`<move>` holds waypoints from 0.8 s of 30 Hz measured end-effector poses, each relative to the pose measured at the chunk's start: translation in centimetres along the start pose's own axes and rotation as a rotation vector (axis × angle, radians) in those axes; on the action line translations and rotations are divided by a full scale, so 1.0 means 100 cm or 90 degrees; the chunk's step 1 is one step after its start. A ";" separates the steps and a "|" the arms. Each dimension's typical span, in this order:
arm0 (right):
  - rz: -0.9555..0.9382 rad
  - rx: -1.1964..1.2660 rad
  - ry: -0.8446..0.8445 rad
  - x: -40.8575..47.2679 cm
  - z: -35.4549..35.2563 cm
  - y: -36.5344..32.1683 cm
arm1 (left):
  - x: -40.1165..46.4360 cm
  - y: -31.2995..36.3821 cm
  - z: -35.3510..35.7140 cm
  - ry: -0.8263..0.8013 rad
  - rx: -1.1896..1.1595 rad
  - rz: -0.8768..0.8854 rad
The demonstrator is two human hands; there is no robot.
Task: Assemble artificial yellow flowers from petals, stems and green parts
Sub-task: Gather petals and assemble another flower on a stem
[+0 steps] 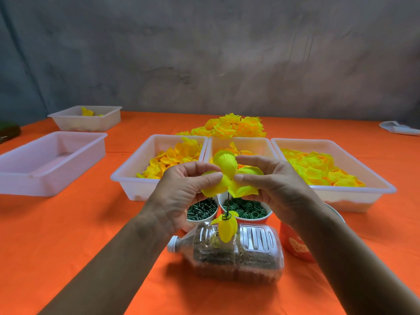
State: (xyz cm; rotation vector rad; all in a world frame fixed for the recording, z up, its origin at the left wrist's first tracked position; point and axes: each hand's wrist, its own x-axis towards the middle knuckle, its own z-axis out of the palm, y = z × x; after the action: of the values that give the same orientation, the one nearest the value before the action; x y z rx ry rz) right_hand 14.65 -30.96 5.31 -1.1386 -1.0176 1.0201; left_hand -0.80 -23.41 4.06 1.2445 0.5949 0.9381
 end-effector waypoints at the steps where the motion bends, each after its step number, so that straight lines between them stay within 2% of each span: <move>1: 0.001 -0.011 0.007 0.001 0.001 0.000 | 0.000 0.000 0.000 0.001 0.001 -0.002; 5: -0.008 -0.037 0.032 0.006 0.007 -0.008 | 0.001 0.005 -0.001 0.002 0.025 -0.051; 10: -0.032 -0.081 0.023 0.011 0.014 -0.016 | 0.003 0.013 -0.002 -0.117 0.012 -0.107; 12: -0.021 -0.064 0.025 0.011 0.015 -0.015 | 0.005 0.011 -0.004 -0.133 0.001 -0.110; 18: 0.058 -0.080 0.037 0.006 0.010 -0.008 | 0.007 0.002 -0.006 -0.111 -0.008 -0.128; 24: 0.078 -0.087 0.054 0.006 0.006 -0.002 | 0.010 -0.005 -0.008 -0.075 0.033 -0.150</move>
State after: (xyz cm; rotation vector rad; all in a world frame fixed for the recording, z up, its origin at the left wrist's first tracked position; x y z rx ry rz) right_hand 14.20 -30.30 5.65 -1.3583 -0.9708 1.0011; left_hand -0.77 -22.15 3.51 1.2361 0.6595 0.6514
